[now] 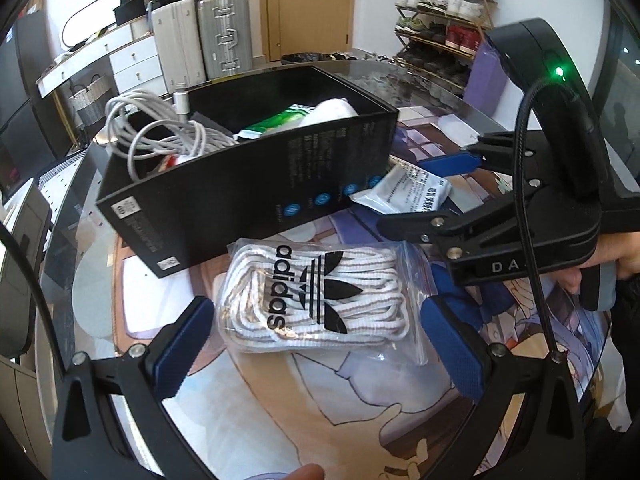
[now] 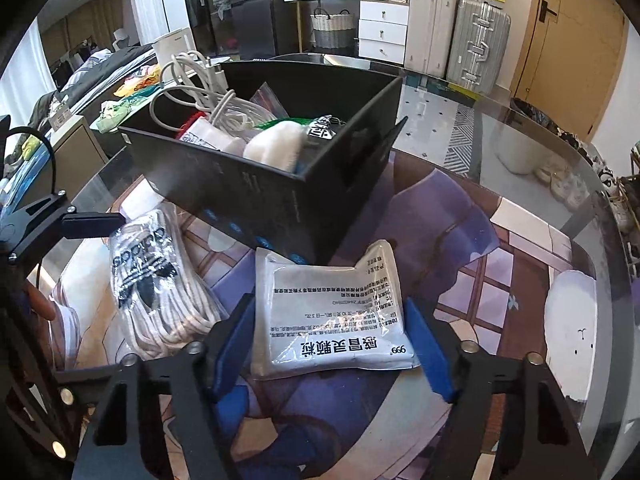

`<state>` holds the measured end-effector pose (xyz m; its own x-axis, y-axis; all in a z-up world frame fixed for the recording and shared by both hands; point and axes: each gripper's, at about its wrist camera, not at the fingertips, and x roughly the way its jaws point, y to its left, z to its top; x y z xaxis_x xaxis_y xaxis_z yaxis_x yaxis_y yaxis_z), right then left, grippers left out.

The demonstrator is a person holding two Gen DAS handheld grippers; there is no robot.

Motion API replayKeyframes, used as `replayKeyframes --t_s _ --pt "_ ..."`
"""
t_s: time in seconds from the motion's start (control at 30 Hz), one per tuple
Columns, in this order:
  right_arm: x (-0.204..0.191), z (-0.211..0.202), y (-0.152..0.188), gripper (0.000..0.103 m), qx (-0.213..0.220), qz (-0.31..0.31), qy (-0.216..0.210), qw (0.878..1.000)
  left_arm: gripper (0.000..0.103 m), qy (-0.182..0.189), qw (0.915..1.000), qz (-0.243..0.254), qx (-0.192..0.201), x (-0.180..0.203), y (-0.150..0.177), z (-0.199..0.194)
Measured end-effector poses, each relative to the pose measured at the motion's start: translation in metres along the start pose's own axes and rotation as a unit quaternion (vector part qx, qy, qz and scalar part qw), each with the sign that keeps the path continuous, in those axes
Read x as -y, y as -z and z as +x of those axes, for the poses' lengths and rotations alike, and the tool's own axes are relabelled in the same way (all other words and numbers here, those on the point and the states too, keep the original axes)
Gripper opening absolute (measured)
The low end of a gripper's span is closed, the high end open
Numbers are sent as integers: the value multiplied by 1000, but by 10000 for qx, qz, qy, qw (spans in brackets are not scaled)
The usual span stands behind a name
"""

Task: Organize soft objects
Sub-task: 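Close right gripper on white medicine packet while left gripper grasps bagged adidas rope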

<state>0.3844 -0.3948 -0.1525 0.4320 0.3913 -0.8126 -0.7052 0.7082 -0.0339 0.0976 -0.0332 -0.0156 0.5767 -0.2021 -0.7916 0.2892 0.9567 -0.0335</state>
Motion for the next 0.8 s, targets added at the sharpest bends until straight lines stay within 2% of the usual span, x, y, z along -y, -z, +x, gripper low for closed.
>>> replayKeyframes --t_s 0.27,0.67,0.73,0.8 --pt "-4 -2 3 69 37 2 4 10000 103 -31 9997 194 -141 12 -4 10" --pt "-5 -2 5 69 84 4 8 10000 103 -36 9995 152 -278 13 -9 24" --pt "-5 -2 6 69 86 6 4 10000 102 -5 9995 152 -274 11 -9 24" --pt "-5 -2 7 68 85 12 7 10000 97 19 9995 186 -237 12 -9 23"
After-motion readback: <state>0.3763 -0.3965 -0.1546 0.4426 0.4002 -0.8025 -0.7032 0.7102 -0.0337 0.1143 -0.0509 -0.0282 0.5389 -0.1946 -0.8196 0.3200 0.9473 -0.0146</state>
